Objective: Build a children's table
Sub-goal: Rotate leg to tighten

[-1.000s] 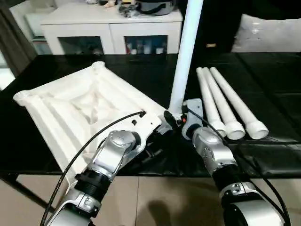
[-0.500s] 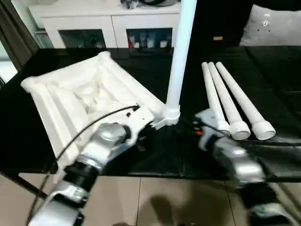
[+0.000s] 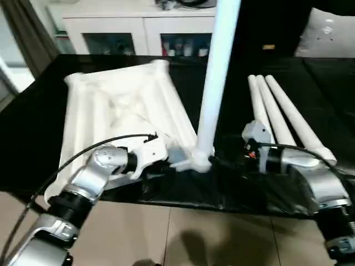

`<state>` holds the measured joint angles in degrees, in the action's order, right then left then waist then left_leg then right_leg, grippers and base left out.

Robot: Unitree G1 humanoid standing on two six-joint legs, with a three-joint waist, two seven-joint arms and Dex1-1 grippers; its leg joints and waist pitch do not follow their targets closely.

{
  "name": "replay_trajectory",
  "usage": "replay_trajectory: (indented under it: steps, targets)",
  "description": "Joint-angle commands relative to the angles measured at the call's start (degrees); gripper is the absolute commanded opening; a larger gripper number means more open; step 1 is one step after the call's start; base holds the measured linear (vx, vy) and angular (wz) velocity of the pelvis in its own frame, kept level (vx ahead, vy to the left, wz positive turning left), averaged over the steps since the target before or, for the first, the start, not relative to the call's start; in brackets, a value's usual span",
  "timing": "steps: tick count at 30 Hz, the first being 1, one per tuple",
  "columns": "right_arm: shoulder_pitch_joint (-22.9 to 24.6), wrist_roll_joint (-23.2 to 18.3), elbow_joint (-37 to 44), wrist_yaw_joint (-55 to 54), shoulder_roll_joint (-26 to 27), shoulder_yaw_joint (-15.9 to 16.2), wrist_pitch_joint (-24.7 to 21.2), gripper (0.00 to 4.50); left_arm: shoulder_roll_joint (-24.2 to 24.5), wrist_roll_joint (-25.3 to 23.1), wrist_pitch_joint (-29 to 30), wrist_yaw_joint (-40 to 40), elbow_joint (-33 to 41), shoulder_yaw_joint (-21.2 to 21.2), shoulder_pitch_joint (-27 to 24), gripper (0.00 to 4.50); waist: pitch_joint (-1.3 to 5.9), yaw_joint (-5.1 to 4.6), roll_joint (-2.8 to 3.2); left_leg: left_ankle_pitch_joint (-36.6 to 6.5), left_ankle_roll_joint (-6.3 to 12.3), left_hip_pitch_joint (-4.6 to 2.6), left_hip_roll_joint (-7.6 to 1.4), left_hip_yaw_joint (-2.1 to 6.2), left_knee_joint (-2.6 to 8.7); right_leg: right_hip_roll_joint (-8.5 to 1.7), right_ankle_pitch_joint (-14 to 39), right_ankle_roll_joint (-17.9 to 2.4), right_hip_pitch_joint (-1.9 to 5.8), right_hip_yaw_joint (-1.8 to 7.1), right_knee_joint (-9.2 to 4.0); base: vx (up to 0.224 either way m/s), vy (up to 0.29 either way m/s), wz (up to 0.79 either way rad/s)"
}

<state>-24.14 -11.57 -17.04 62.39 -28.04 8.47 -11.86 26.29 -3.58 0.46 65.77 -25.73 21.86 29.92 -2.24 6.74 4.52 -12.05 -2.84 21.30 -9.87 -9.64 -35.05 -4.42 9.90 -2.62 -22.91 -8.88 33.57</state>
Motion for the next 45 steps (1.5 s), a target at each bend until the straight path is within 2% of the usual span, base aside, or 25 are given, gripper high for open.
replay_trajectory:
  steps: [1,4,5,6,11,15,20,24,29,31,32,33,34,35,36,37,38,39,40,41,43,44,45]
  targets:
    - [-0.90,-0.57,0.23,3.08,-0.68,1.54,0.36,4.42,1.21,-1.48,-2.52,4.18,0.87,3.75,-0.66,0.00,3.99,0.03,-1.02,-3.87,8.41,-0.34,-4.37,1.49,3.62,-5.65,10.47,-7.43,3.36,4.47,-3.29,0.000,0.000,0.00]
    - [-1.08,0.36,-0.78,4.25,-0.63,3.01,2.38,4.42,1.82,-1.24,-2.94,6.17,1.38,4.32,-0.70,0.00,4.02,0.30,-1.06,-3.88,7.86,-0.31,-4.39,1.46,3.66,-5.77,10.71,-7.42,3.42,4.56,-3.20,0.000,0.000,0.00]
    - [-1.18,0.57,-1.19,4.64,-0.51,3.41,2.90,4.15,1.94,-1.23,-2.99,6.69,1.50,4.47,-0.68,0.00,3.96,0.28,-1.07,-4.05,7.77,-0.23,-4.33,1.46,3.68,-5.76,10.92,-7.40,3.46,4.52,-3.20,0.000,0.000,0.00]
    - [-1.25,0.54,-1.42,5.04,-0.37,3.60,3.05,4.15,1.95,-1.28,-3.17,6.96,1.47,4.56,-0.64,0.00,3.90,0.25,-1.11,-4.65,7.54,-0.30,-4.24,1.38,3.70,-5.74,11.86,-7.25,3.41,4.53,-3.39,0.000,0.000,0.00]
    - [-1.54,-0.28,-2.06,8.45,0.47,4.58,1.72,3.74,1.25,-1.76,-4.25,7.34,0.35,5.01,0.01,0.00,3.89,0.35,-1.16,-4.94,7.10,-0.36,-4.24,1.39,3.74,-5.60,13.34,-6.62,3.41,4.54,-3.53,0.000,0.000,0.00]
    - [-2.02,-0.14,-3.36,9.06,0.97,5.33,1.73,3.49,1.03,-1.86,-4.44,7.59,0.06,5.06,0.22,0.00,4.04,0.58,-1.17,-4.00,7.38,-0.31,-4.23,1.37,3.61,-5.61,12.06,-6.93,3.43,4.57,-3.32,0.000,0.000,0.00]
    - [-2.77,-0.32,-5.70,10.08,1.73,5.29,1.22,2.92,1.23,-1.99,-4.54,7.86,-0.13,5.15,0.24,0.00,4.06,1.10,-0.98,-4.20,7.25,-0.41,-4.34,1.36,3.58,-5.60,11.59,-7.46,3.30,4.57,-3.23,0.000,0.000,0.00]
    - [-2.61,-0.62,-5.92,10.47,1.99,5.10,0.65,2.76,1.28,-2.10,-4.59,7.94,-0.30,5.19,0.19,0.00,3.97,1.14,-1.01,-4.96,6.68,-0.44,-4.34,1.40,3.68,-5.63,12.81,-7.03,3.36,4.61,-3.38,0.000,0.000,0.00]
    - [-1.19,-1.49,-5.27,10.72,2.46,5.24,0.30,2.71,0.75,-1.10,-2.59,7.50,0.40,4.31,-0.57,0.00,3.96,1.12,-1.09,-4.39,6.89,-0.33,-4.24,1.33,3.59,-5.62,12.27,-6.98,3.38,4.61,-3.32,0.000,0.000,0.00]
    - [-0.15,-2.04,-4.49,9.96,3.28,4.78,-0.04,2.70,-0.18,0.14,0.63,6.07,2.15,3.17,-1.46,0.00,3.91,1.15,-1.30,-4.41,6.89,-0.39,-4.37,1.33,3.67,-5.66,12.61,-7.04,3.35,4.64,-3.37,0.000,0.000,0.00]
    - [0.38,-2.02,-4.20,8.17,4.32,4.39,-0.15,2.70,-1.14,1.00,3.23,4.53,3.42,2.28,-2.00,0.00,3.93,1.15,-1.22,-4.37,6.86,-0.36,-4.39,1.36,3.69,-5.71,12.60,-7.14,3.42,4.64,-3.28,0.000,0.000,0.00]
    - [0.38,-2.02,-4.20,8.17,4.32,4.39,-0.15,2.70,-1.14,1.00,3.23,4.53,3.42,2.28,-2.00,0.00,3.85,1.16,-1.15,-4.42,6.79,-0.40,-4.49,1.42,3.73,-5.72,12.81,-7.27,3.28,4.63,-3.38,0.000,0.000,0.00]
    - [0.86,-0.40,-5.58,0.19,8.42,3.11,2.23,2.70,-3.95,2.51,9.95,0.10,6.56,0.42,-2.99,0.00,3.82,0.78,-1.45,-4.70,6.00,-0.43,-4.71,1.35,3.91,-5.90,12.90,-7.68,3.30,4.76,-3.18,0.000,0.000,0.00]
    - [0.85,0.42,-6.63,-3.58,10.35,2.48,3.66,2.70,-5.19,3.02,12.52,-1.74,7.84,-0.26,-3.31,0.00,3.49,0.62,-1.32,-5.31,5.73,-0.32,-4.57,1.38,4.03,-5.84,14.47,-7.68,3.06,4.70,-3.56,0.000,0.000,0.00]
    - [0.73,0.48,-7.59,-6.28,12.02,1.77,3.93,2.70,-6.33,3.48,14.53,-3.20,8.87,-0.76,-3.52,0.00,3.24,0.30,-1.45,-7.39,4.48,-0.42,-4.19,1.34,4.25,-5.99,18.99,-6.72,3.28,4.53,-4.21,0.000,0.000,0.00]
    - [0.55,0.32,-8.22,-7.86,13.03,1.30,3.36,2.70,-7.05,3.79,15.63,-4.06,9.39,-1.08,-3.60,0.00,3.17,-0.49,-1.53,-8.22,3.76,-0.32,-3.86,1.45,4.35,-5.91,21.48,-5.88,3.53,4.28,-4.64,0.000,0.000,0.00]
    - [-0.11,0.69,-10.07,-11.76,14.93,0.50,2.56,2.70,-8.81,4.38,17.75,-5.98,10.18,-1.77,-3.64,0.00,3.22,-0.79,-1.76,-8.28,3.61,-0.40,-3.83,1.45,4.33,-5.91,22.06,-5.37,3.61,4.30,-4.80,0.000,0.000,0.00]
    - [-0.88,1.31,-12.25,-15.93,16.93,-0.25,2.69,2.70,-10.75,4.59,19.59,-8.35,10.63,-2.44,-3.54,0.00,3.08,-1.49,-1.52,-8.93,3.51,-0.50,-3.84,1.40,4.31,-5.84,22.66,-5.44,3.36,4.36,-4.98,0.000,0.000,0.00]
    - [-1.41,1.87,-13.77,-18.91,18.27,-0.77,2.99,2.70,-12.15,4.45,20.74,-10.20,10.78,-2.84,-3.42,0.00,2.96,-2.05,-1.48,-9.73,3.34,-0.54,-3.61,1.41,4.32,-5.70,23.99,-5.16,3.36,4.14,-5.36,0.000,0.000,0.00]
    - [-1.68,2.20,-14.57,-20.45,18.94,-1.03,3.27,2.70,-12.89,4.30,21.31,-11.21,10.83,-3.04,-3.34,0.00,3.04,-2.20,-1.61,-9.86,3.29,-0.59,-3.51,1.42,4.25,-5.74,24.44,-4.89,3.43,4.06,-5.38,0.000,0.000,0.00]
    - [-3.20,2.09,-18.13,-27.58,22.33,-3.15,3.68,2.69,-16.33,2.78,22.54,-16.24,9.50,-3.64,-2.57,0.00,2.91,-2.52,-1.66,-10.10,3.88,-0.88,-3.10,1.14,4.06,-5.64,26.65,-3.83,3.04,4.04,-6.08,0.000,0.000,0.00]
    - [-4.30,1.77,-20.56,-31.89,24.15,-4.54,3.82,2.69,-18.38,1.80,22.53,-19.74,7.95,-4.12,-1.78,0.00,2.99,-2.58,-1.58,-9.76,3.81,-0.71,-3.10,1.31,4.14,-5.62,26.68,-3.58,3.27,3.92,-5.94,0.000,0.000,0.00]
    - [-5.29,2.07,-22.88,-35.77,25.85,-5.83,4.25,2.69,-20.41,0.38,22.68,-23.55,6.44,-4.44,-0.84,0.00,3.06,-2.82,-1.45,-9.39,3.60,-0.79,-3.26,1.39,4.20,-5.43,26.14,-3.26,3.13,3.86,-5.99,0.000,0.000,0.00]
